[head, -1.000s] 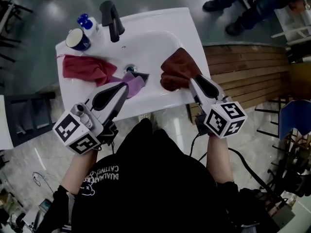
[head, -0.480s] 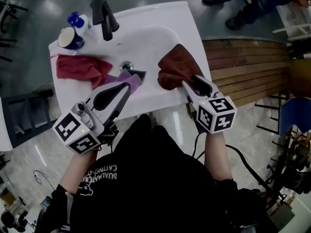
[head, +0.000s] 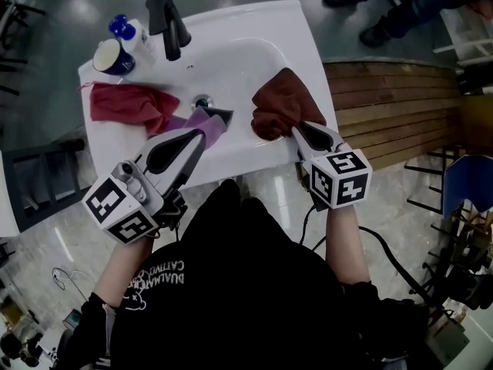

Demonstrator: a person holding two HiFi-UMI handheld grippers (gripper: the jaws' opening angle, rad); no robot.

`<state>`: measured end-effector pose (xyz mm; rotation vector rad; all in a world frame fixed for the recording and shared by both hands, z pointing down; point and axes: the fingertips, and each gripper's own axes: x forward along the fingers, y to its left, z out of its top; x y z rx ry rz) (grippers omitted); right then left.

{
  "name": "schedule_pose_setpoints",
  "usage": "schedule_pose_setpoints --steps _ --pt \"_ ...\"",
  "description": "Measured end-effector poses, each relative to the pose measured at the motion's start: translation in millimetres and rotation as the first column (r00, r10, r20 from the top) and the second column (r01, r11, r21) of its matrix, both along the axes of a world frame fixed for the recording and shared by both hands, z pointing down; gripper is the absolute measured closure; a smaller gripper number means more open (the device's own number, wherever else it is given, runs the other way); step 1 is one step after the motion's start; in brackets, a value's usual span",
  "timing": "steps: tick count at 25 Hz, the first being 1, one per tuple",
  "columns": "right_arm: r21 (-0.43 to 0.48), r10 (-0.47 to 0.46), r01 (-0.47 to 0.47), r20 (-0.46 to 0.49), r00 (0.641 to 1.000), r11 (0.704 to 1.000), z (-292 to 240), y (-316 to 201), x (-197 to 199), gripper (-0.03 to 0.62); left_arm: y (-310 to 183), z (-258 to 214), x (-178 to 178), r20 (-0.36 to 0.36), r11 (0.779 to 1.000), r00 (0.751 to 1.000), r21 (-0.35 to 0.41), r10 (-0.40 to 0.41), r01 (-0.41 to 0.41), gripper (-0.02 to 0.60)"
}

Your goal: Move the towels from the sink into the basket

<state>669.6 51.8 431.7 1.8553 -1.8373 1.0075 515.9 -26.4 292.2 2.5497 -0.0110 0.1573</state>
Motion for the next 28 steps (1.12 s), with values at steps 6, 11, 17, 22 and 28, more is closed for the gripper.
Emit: schedule_pose_setpoints --steps 6,11,17,22,28 --pt "-0.016 0.003 -0.003 0.018 1.000 1.000 2 1 -1 0.548 2 -1 -5 -0.006 1.000 1.000 -0.001 -0.011 0.011 0.583" --pt "0.022 0.013 -0.014 0.038 0.999 1.000 -8 0 -2 0.557 6 -6 -7 -0.017 1.000 1.000 0.005 -0.023 0.023 0.583" --pt "0.095 0.017 -0.023 0.059 0.998 0.995 -31 7 -7 0.560 22 -18 -13 -0.035 0.999 0.999 0.020 -0.038 0.039 0.583" --pt "0.182 0.026 -0.044 0.098 0.995 0.982 -53 14 -10 0.560 37 -25 -18 -0.049 0.999 0.998 0.029 -0.045 0.046 0.583" --pt "0.297 -0.025 -0.007 0.102 0.994 0.955 -90 24 -23 0.560 55 -38 -22 -0.080 0.997 0.995 0.050 -0.051 0.055 0.583"
